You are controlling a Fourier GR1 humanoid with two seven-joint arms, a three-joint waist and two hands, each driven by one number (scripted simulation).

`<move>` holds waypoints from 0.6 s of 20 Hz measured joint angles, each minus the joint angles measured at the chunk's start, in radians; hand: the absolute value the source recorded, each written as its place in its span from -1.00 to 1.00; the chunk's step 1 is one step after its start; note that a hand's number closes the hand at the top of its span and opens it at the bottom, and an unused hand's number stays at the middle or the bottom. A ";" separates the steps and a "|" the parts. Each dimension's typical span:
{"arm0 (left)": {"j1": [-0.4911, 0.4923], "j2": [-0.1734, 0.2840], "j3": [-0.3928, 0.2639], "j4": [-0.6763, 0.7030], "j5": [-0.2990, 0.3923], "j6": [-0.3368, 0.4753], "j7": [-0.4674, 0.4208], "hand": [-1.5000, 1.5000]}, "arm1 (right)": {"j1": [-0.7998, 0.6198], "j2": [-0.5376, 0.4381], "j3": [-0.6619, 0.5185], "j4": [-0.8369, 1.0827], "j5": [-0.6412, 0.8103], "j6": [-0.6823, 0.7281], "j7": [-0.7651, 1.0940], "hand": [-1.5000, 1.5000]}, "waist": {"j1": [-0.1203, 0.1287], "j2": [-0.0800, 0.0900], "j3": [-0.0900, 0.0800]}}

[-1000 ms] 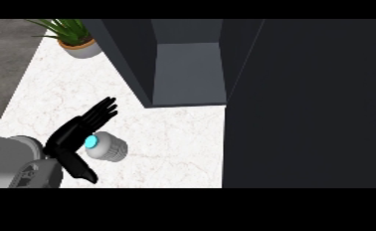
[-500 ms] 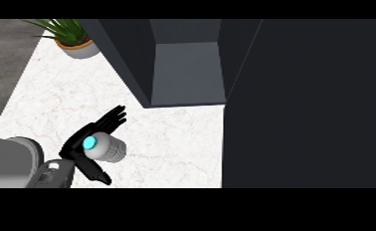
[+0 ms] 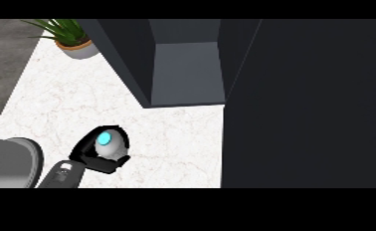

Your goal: Pick up the bottled water, place it into the cabinet and close the cabinet

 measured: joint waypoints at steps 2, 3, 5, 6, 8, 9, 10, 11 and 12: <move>-0.006 -0.001 -0.018 0.006 -0.028 0.051 -0.060 1.00 | 0.005 -0.009 -0.006 0.002 0.000 -0.003 -0.016 -1.00 | 0.000 -0.001 0.001; -0.007 -0.005 -0.029 0.007 -0.044 0.081 -0.091 1.00 | 0.007 -0.008 0.000 0.003 0.001 -0.009 -0.017 -1.00 | 0.002 -0.001 0.002; -0.017 -0.012 -0.038 0.022 -0.063 0.131 -0.134 1.00 | 0.014 -0.015 0.003 0.004 0.002 -0.015 -0.026 -1.00 | 0.002 -0.002 0.004; -0.015 -0.016 -0.029 0.027 -0.059 0.157 -0.157 1.00 | 0.023 -0.023 0.006 0.003 0.002 -0.016 -0.035 -1.00 | 0.003 -0.003 0.004; 0.006 -0.043 0.000 0.019 -0.039 0.228 -0.187 1.00 | 0.027 -0.026 0.001 0.003 0.003 -0.027 -0.043 -1.00 | 0.014 -0.006 0.007; 0.018 -0.062 0.021 0.013 -0.022 0.269 -0.195 1.00 | 0.029 -0.025 0.003 0.003 0.003 -0.032 -0.048 -1.00 | 0.019 -0.008 0.007; 0.030 -0.076 0.046 0.006 0.000 0.300 -0.202 1.00 | 0.031 -0.028 0.003 0.003 0.003 -0.036 -0.049 -1.00 | 0.025 -0.009 0.007; 0.045 -0.090 0.067 -0.002 0.020 0.324 -0.212 1.00 | 0.034 -0.028 0.008 0.003 0.004 -0.043 -0.047 -1.00 | 0.030 -0.011 0.008; 0.049 -0.105 0.086 -0.004 0.036 0.352 -0.214 1.00 | 0.037 -0.029 0.012 0.004 0.004 -0.049 -0.051 -1.00 | 0.031 -0.011 0.008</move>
